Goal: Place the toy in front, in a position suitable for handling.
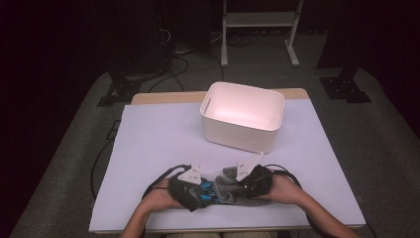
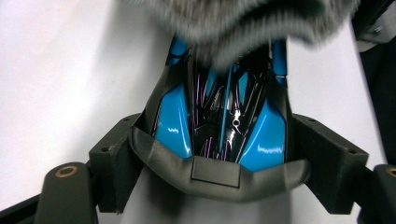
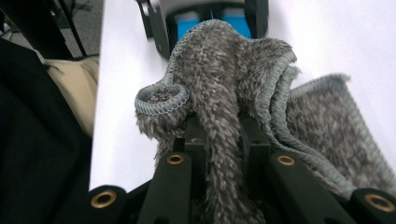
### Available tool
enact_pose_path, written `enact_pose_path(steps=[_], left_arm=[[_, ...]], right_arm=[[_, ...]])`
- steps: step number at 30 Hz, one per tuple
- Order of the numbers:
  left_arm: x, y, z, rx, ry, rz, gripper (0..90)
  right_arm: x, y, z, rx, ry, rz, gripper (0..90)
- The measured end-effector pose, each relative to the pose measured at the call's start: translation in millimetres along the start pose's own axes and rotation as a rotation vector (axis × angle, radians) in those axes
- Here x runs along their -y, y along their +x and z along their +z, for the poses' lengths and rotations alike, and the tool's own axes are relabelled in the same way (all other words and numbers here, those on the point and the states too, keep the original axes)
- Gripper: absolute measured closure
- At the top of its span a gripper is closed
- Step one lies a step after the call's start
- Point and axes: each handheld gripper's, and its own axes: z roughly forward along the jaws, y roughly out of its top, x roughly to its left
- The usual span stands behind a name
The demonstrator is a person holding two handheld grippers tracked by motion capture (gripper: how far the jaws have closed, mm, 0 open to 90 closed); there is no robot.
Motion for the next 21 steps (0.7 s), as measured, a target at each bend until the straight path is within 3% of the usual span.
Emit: enact_pose_path(steps=[4, 6, 12, 17, 21], left_arm=[[1.6, -0.9, -2.0, -0.010, 0.013, 0.007, 22.1], [3.0, -1.2, -2.3, -0.012, 0.006, 0.008, 22.2], [2.1, -1.5, -0.8, -0.015, 0.013, 0.034, 22.9], [2.0, -2.3, 0.1, -0.024, 0.010, 0.041, 22.8], [2.6, -2.0, 0.2, -0.023, 0.004, 0.045, 22.9]], right_arm=[[-14.4, 2.7, 9.2, -0.009, 0.002, -0.042, 76.6], [-12.4, 1.3, 8.3, -0.015, -0.001, -0.027, 76.6], [8.2, 0.9, -0.1, -0.004, 0.005, 0.013, 76.5], [37.0, -3.6, -14.7, 0.039, 0.030, 0.073, 76.6], [38.6, -5.9, -18.1, 0.043, 0.019, 0.078, 76.6]])
